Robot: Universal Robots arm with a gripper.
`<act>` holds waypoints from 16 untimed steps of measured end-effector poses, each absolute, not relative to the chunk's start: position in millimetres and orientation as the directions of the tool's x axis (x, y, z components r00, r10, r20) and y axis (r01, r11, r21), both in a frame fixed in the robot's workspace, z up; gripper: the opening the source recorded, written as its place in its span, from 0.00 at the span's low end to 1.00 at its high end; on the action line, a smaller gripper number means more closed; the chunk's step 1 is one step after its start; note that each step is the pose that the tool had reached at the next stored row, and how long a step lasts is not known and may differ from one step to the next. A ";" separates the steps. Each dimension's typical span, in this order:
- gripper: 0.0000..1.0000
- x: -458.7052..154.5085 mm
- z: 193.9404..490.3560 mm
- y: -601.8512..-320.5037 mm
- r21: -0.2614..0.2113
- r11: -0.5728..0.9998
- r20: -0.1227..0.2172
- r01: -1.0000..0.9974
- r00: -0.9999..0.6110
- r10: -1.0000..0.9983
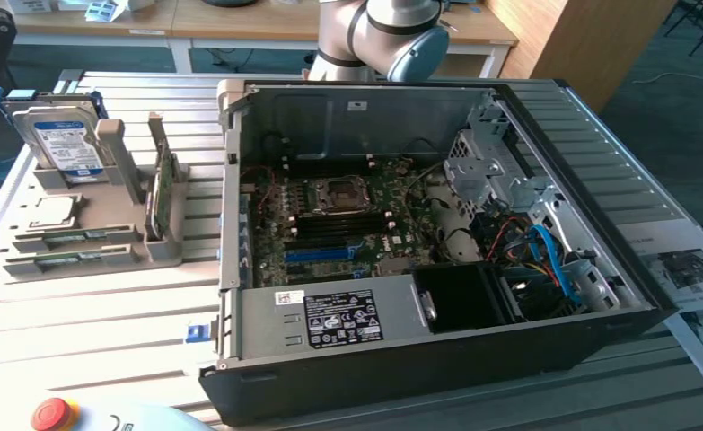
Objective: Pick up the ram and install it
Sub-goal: 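Pick up the ram and move it above insertion slot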
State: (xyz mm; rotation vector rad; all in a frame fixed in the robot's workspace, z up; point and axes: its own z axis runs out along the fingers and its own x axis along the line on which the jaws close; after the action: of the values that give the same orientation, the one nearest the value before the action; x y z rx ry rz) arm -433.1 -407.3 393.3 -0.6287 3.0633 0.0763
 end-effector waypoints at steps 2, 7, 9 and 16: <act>0.10 -433.1 393.2 -407.3 0.045 0.908 -0.023 -0.416 -0.909 -0.415; 0.10 -433.1 393.2 -407.3 0.045 0.880 -0.023 -0.473 -0.881 -0.472; 0.10 -433.1 393.2 -407.3 0.045 0.868 -0.023 -0.495 -0.869 -0.494; 0.10 -433.1 393.3 -407.3 0.045 0.821 -0.023 -0.570 -0.822 -0.569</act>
State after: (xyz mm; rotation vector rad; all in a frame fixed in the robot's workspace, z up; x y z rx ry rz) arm -433.1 -407.3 393.3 -0.9348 2.9894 0.0782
